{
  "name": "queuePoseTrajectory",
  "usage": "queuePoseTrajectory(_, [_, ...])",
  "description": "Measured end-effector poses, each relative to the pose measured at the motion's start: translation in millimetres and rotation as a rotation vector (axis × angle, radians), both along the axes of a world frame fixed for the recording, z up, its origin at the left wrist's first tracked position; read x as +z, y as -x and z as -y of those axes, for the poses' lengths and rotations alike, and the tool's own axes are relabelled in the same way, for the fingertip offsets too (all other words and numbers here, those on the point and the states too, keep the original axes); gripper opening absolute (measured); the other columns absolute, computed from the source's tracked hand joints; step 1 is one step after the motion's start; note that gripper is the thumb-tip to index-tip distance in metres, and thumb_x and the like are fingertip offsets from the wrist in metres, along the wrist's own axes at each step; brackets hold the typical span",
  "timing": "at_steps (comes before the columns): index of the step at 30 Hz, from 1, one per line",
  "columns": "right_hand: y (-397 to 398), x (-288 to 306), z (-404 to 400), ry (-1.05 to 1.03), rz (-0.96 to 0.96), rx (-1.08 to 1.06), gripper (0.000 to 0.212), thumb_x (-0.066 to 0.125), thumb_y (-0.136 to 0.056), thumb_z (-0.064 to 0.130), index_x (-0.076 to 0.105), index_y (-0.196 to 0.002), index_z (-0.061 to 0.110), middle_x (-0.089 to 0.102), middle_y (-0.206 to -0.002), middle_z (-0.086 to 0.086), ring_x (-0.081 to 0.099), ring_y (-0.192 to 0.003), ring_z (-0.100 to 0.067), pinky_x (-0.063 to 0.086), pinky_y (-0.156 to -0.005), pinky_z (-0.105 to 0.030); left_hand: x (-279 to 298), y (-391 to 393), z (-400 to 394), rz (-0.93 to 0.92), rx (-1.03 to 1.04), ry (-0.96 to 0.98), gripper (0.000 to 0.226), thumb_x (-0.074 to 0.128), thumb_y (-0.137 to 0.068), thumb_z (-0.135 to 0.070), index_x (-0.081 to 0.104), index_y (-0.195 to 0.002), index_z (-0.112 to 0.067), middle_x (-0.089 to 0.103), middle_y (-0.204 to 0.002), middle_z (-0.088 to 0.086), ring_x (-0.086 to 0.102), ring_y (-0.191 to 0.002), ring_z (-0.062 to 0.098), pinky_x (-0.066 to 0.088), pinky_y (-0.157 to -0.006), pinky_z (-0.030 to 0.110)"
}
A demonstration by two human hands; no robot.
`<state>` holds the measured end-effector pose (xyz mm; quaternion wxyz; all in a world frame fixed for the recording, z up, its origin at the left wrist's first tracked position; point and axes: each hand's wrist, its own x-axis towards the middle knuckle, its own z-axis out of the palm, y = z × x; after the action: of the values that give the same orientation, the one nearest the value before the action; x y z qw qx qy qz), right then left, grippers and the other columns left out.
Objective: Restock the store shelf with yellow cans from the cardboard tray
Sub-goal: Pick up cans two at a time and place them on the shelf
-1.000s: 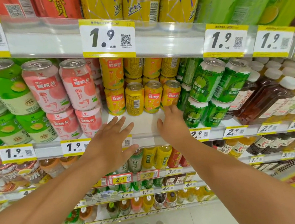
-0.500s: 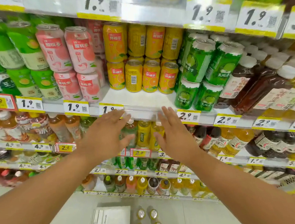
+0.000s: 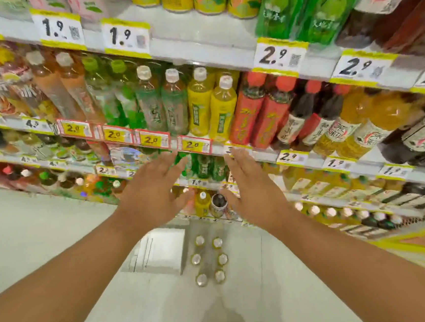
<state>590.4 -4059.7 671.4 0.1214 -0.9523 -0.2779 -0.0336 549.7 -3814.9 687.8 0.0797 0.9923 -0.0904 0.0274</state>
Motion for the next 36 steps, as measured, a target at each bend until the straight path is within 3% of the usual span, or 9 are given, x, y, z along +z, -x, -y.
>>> queuePoseTrajectory(5, [11,-110,12,0.034,-0.085,-0.028,0.070,0.044,-0.100,0.043,0.019,-0.158,0.012,0.013,-0.165,-0.006,0.010,-0.153,-0.023,0.020,-0.123,-0.039,-135,2,13,-0.060,-0.036,-0.005,0.078,0.042,-0.085,-0.067,0.042,-0.150,-0.024,0.043,-0.154,0.008,0.042,-0.142,0.029,0.038,-0.112,0.048])
queuePoseTrajectory(9, [26,-218,21,0.006,-0.064,-0.089,0.068,0.048,-0.098,0.043,0.028,-0.155,0.011,0.024,-0.162,-0.008,0.020,-0.151,-0.025,0.029,-0.119,-0.041,-249,16,27,-0.035,-0.058,0.082,0.077,0.048,-0.086,-0.062,0.040,-0.151,-0.022,0.043,-0.154,0.008,0.044,-0.140,0.028,0.039,-0.113,0.043])
queuePoseTrajectory(19, [42,-491,34,-0.027,-0.191,-0.155,0.076,0.054,-0.095,0.044,0.021,-0.157,0.014,0.019,-0.164,-0.008,0.014,-0.152,-0.023,0.022,-0.122,-0.036,-510,38,40,-0.115,-0.011,0.070,0.085,0.035,-0.083,-0.069,0.031,-0.155,-0.025,0.037,-0.159,0.004,0.037,-0.145,0.022,0.039,-0.111,0.038])
queuePoseTrajectory(22, [33,-552,32,0.000,-0.182,-0.133,0.078,0.053,-0.095,0.046,0.021,-0.157,0.011,0.015,-0.164,-0.010,0.013,-0.152,-0.025,0.017,-0.123,-0.036,-569,28,44,-0.116,-0.015,0.083,0.087,0.042,-0.081,-0.068,0.031,-0.155,-0.022,0.037,-0.158,0.003,0.038,-0.144,0.021,0.040,-0.110,0.036])
queuePoseTrajectory(26, [27,-614,32,-0.018,-0.222,-0.157,0.077,0.055,-0.096,0.043,0.020,-0.157,0.012,0.013,-0.165,-0.008,0.011,-0.153,-0.022,0.005,-0.116,-0.023,-640,17,52,-0.127,-0.056,0.084,0.086,0.046,-0.080,-0.064,0.042,-0.149,-0.013,0.048,-0.150,0.011,0.048,-0.137,0.027,0.045,-0.106,0.040])
queuePoseTrajectory(32, [20,-678,30,0.022,-0.237,-0.098,0.082,0.060,-0.091,0.046,0.026,-0.155,0.008,0.022,-0.163,-0.010,0.020,-0.151,-0.024,0.019,-0.120,-0.031,-712,-3,60,-0.195,-0.016,0.113,0.100,0.022,-0.076,-0.074,0.014,-0.159,-0.020,0.019,-0.165,0.004,0.020,-0.152,0.022,0.023,-0.121,0.038])
queuePoseTrajectory(36, [17,-702,19,0.008,-0.305,-0.083,0.089,0.061,-0.089,0.052,0.020,-0.157,0.011,0.019,-0.164,-0.008,0.017,-0.152,-0.023,0.023,-0.122,-0.038,-737,-5,61,-0.236,0.021,0.139,0.100,0.038,-0.080,-0.072,0.009,-0.159,-0.019,0.020,-0.164,0.009,0.022,-0.151,0.028,0.026,-0.120,0.041])
